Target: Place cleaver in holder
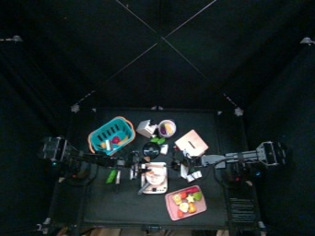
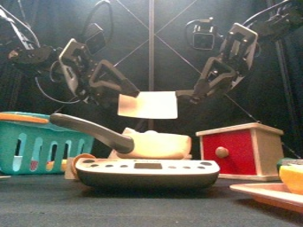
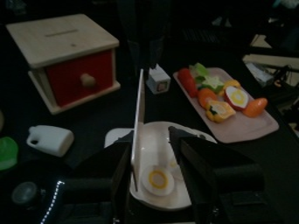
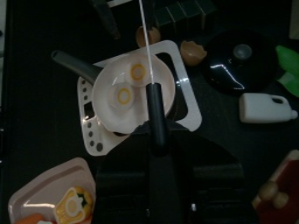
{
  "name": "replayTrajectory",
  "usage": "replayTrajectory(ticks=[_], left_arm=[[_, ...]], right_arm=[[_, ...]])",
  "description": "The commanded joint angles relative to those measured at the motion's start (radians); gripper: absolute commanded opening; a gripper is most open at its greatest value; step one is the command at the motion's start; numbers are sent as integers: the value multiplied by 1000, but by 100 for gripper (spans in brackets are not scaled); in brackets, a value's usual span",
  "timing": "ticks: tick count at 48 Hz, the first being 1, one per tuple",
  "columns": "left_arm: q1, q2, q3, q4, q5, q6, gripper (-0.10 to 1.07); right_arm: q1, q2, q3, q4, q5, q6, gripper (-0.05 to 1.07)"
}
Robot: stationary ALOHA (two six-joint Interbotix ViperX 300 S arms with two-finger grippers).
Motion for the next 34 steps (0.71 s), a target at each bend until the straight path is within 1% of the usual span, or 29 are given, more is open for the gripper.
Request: replayTrajectory(ticks=[1,8,13,16,21,28,34], left_arm=[[31,-49,3,3,-29,12,77],[80,-114,44,2,-77,54,77],[109,-160,71,-5,-87,81,77],[123,-196,87,-9,-87,81,77],[123,-255,100,-52,-87,80,77],[121,-339,110,-161,-69,84,77],[112,-408,146,-167,8,84,77]], right_arm=[[-5,-34,-44,0,32,-2,48],[-28,-60,-75,6,84,0,48],[-58,-81,-101,21,121,0,48],[-77,-83,-121,28,147,2,48],[-106,-74,-155,32,198,2,48],[-137,-44,-230,43,282,3,48],[-183,-5,-319,48,353,18,48]])
